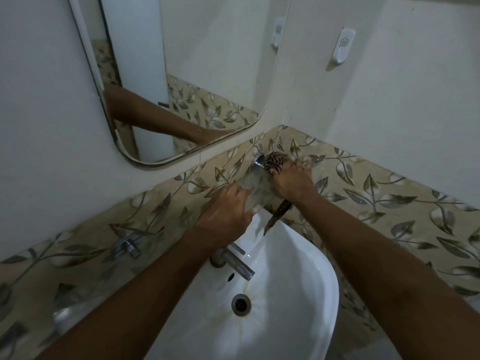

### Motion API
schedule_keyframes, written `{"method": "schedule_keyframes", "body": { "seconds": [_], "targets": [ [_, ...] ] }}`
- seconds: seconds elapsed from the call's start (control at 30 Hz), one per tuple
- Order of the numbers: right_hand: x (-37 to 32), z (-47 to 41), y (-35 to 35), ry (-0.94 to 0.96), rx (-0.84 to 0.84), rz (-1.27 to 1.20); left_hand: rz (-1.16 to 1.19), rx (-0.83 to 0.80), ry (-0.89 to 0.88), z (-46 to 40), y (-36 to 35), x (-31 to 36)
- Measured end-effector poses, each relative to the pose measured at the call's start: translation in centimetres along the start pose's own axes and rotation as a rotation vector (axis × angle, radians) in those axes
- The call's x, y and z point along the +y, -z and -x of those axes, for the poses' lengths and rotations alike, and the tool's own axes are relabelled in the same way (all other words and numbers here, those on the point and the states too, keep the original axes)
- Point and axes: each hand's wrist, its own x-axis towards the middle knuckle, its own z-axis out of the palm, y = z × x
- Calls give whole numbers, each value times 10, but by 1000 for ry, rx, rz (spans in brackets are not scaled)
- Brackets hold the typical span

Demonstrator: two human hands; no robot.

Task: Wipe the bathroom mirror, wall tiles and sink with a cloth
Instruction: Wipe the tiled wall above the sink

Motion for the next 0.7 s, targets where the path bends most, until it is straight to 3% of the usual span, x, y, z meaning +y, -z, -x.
{"method": "schedule_keyframes", "body": {
  "seconds": [0.2, 0.33, 0.57, 0.7],
  "targets": [
    [-15, 7, 3, -26, 11, -162, -30, 48, 12, 14, 17, -5],
    [-53, 65, 7, 161, 58, -294, -75, 55, 21, 41, 31, -17],
    [-131, 174, -8, 531, 190, -303, -88, 102, 151, 106, 53, -26],
    [-119, 151, 3, 292, 127, -454, -161, 117, 207, 145, 67, -36]
  ]
}}
